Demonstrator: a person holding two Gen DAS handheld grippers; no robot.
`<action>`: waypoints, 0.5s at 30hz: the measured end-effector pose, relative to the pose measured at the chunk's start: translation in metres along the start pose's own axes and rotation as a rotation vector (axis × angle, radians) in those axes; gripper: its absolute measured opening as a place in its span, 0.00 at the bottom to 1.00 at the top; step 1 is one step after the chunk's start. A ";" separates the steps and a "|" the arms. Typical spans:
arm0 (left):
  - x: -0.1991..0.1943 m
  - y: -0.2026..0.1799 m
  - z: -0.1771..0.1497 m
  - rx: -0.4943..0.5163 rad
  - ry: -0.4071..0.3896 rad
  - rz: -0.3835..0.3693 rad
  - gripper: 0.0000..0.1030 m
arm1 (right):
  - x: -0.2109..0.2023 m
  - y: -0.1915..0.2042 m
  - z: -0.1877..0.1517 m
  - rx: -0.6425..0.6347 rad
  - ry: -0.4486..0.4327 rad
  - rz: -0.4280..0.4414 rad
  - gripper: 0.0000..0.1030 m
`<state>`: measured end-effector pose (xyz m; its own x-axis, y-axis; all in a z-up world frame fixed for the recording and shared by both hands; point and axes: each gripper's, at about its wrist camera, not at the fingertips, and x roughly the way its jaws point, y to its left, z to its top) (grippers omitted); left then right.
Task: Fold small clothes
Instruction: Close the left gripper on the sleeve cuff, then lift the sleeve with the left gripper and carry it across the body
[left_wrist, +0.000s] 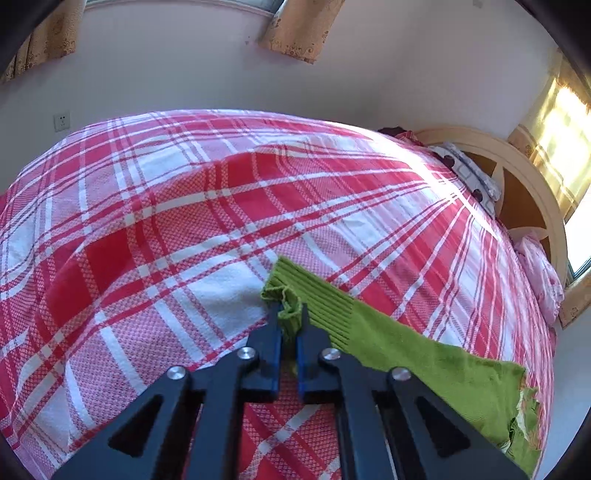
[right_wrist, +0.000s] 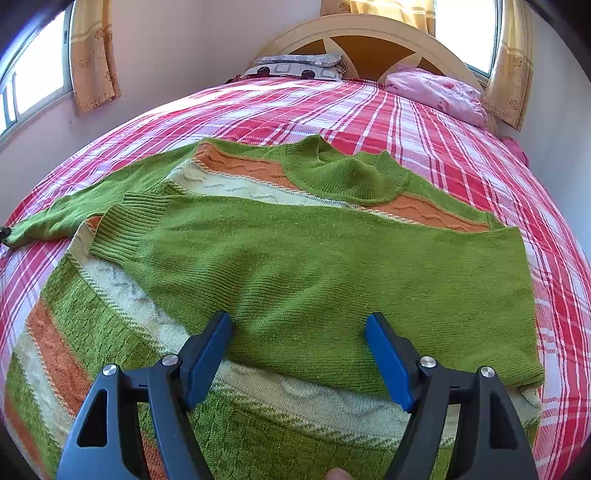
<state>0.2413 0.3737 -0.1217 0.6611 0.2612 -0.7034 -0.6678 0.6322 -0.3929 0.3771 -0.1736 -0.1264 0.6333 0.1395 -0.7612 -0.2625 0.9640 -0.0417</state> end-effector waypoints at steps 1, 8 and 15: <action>-0.005 -0.003 0.001 0.011 -0.016 -0.010 0.06 | 0.000 0.000 0.000 0.000 0.000 0.000 0.73; -0.030 -0.031 0.014 0.076 -0.078 -0.108 0.06 | 0.000 0.000 0.000 0.001 0.001 0.002 0.73; -0.044 -0.070 0.020 0.115 -0.085 -0.191 0.06 | -0.008 -0.010 0.008 0.038 0.013 0.060 0.74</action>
<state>0.2652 0.3325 -0.0515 0.8013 0.1863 -0.5686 -0.4880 0.7533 -0.4408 0.3803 -0.1828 -0.1146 0.6079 0.1950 -0.7697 -0.2722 0.9618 0.0287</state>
